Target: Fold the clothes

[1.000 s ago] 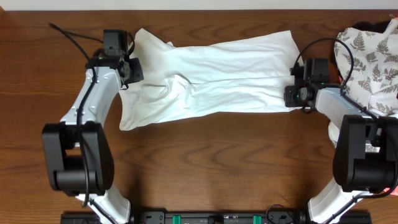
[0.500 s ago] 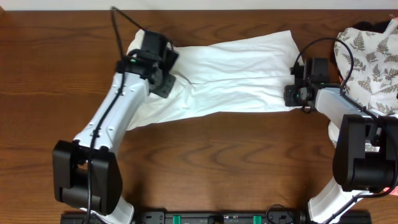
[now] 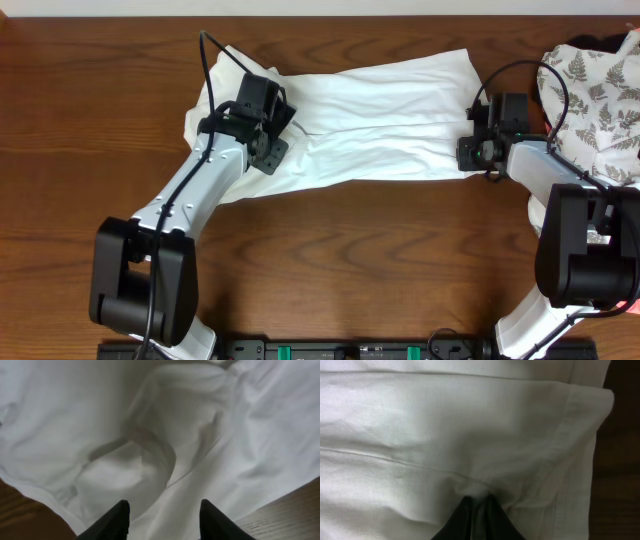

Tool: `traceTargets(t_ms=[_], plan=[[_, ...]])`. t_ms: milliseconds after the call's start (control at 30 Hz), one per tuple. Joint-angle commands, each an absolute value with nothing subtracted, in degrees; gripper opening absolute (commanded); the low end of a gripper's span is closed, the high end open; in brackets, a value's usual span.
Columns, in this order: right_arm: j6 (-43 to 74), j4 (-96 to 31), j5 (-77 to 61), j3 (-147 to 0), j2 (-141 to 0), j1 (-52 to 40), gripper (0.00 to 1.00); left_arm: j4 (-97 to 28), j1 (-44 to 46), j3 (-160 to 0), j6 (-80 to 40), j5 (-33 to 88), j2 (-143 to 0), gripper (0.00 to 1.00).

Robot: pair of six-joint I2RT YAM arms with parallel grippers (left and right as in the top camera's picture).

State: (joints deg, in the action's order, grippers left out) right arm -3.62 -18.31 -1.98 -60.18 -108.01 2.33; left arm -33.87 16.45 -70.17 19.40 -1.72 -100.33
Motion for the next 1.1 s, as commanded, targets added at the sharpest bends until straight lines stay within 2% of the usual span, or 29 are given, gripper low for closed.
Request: traceTargets(t_ms=[0, 733, 867, 1067], plan=[[-4.4, -18.5, -2.3, -59.9, -110.3, 1.8, 0.11, -32.2, 16.5, -67.9, 19.5, -2.0, -100.5, 0.49], [-4.4, -19.0, -2.3, -59.9, -110.3, 1.8, 0.11, -21.4, 16.4, -64.7, 19.5, -3.4, -105.2, 0.49], [-4.4, -19.1, -2.3, -59.9, -110.3, 1.8, 0.11, -21.2, 16.4, -64.7, 19.5, -4.2, -105.8, 0.24], [-4.4, -19.1, -2.3, -59.9, -110.3, 1.8, 0.11, -19.6, 16.4, -64.7, 19.5, -5.5, -106.2, 0.06]])
